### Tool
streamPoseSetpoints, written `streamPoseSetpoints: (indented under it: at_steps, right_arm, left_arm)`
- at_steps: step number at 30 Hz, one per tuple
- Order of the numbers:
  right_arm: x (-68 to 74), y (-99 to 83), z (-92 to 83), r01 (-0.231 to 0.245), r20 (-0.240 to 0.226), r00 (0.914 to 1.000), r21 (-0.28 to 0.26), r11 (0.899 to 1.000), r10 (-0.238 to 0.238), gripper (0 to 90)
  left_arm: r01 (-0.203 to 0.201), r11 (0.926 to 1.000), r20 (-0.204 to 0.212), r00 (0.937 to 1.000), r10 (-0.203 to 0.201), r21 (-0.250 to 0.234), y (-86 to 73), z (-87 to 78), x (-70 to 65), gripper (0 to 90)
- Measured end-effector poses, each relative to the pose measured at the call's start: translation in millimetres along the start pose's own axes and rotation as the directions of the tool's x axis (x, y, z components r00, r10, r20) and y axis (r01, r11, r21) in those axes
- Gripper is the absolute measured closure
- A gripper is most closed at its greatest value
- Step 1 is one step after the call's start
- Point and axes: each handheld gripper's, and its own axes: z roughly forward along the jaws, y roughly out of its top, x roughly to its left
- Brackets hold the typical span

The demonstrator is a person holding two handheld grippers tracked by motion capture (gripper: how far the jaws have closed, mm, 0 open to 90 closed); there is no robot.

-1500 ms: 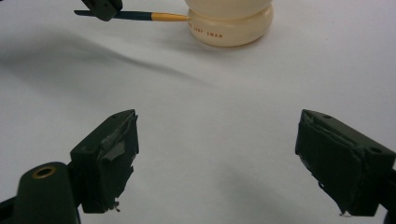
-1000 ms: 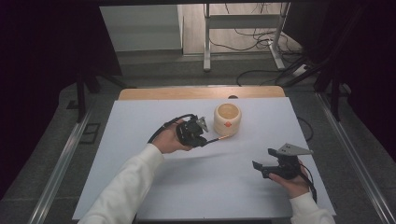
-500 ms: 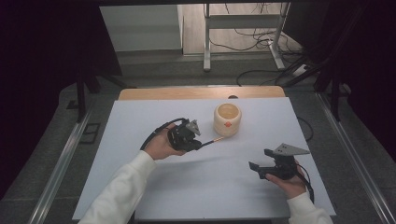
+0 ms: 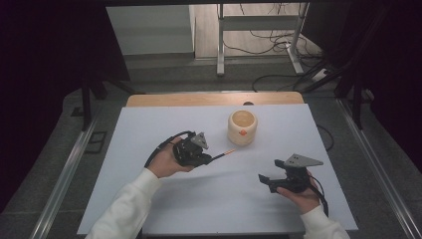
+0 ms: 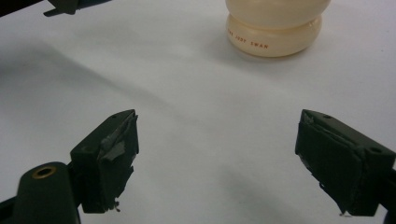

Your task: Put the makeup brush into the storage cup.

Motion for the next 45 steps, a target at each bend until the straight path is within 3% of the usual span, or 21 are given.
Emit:
streamPoseSetpoints:
  at_steps: [16, 25, 32, 45]
  right_arm:
    - [5.7, 1.9, 5.3, -0.031, -0.036, 0.9989, -0.017, 0.999, 0.031, 14.9]
    - [17.3, 7.5, 15.8, -0.047, -0.069, 0.9966, -0.031, 0.998, 0.045, 16.0]
    - [25.8, 11.5, 27.4, -0.104, -0.119, 0.988, -0.051, 0.993, 0.098, 17.5]
    - [31.1, 21.7, 48.8, -0.232, -0.176, 0.9609, -0.089, 0.969, 0.214, 19.8]
  left_arm:
    - [-0.002, 1.0, 0.007, 1.0, 0.003, -0.007, -1.2, 5.9, -3.7, 84.6]
    - [0.0, 0.9998, 0.005, 1.0, 0.0, -0.02, 1.2, 7.4, -4.5, 84.6]
    - [-0.006, 0.9999, 0.012, 0.9999, 0.006, -0.016, 3.5, 10.8, -5.9, 84.6]
    - [-0.006, 0.9998, 0.005, 1.0, 0.006, -0.02, 8.5, 14.2, -8.3, 84.6]
